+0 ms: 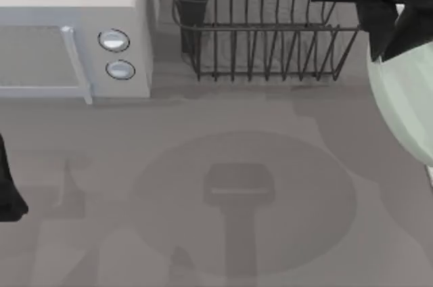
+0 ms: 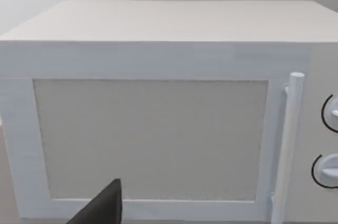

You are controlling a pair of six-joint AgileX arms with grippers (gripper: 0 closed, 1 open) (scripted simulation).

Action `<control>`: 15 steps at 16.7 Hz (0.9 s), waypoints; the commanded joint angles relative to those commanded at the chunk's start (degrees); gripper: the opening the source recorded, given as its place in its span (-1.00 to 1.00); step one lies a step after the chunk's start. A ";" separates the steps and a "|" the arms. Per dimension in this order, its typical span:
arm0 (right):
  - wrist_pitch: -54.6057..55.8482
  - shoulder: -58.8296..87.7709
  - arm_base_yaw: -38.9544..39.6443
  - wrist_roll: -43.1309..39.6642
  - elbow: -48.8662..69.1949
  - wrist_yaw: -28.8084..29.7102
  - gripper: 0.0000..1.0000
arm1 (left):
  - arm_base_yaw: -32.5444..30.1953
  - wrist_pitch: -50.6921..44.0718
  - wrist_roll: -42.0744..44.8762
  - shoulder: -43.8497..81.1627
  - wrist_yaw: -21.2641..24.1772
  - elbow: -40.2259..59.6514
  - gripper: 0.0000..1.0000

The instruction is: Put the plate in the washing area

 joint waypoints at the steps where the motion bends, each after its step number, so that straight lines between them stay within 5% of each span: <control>1: -0.26 1.93 -1.52 -1.51 1.90 -0.01 -1.00 | 0.00 0.00 0.00 0.00 0.00 0.00 1.00; 10: -2.24 36.91 -24.47 -24.31 33.87 -0.20 -1.00 | 0.00 0.00 0.00 0.00 0.00 0.00 1.00; 15: -2.20 45.29 -31.96 -31.78 42.10 -0.27 -1.00 | 0.00 0.00 0.00 0.00 0.00 0.00 1.00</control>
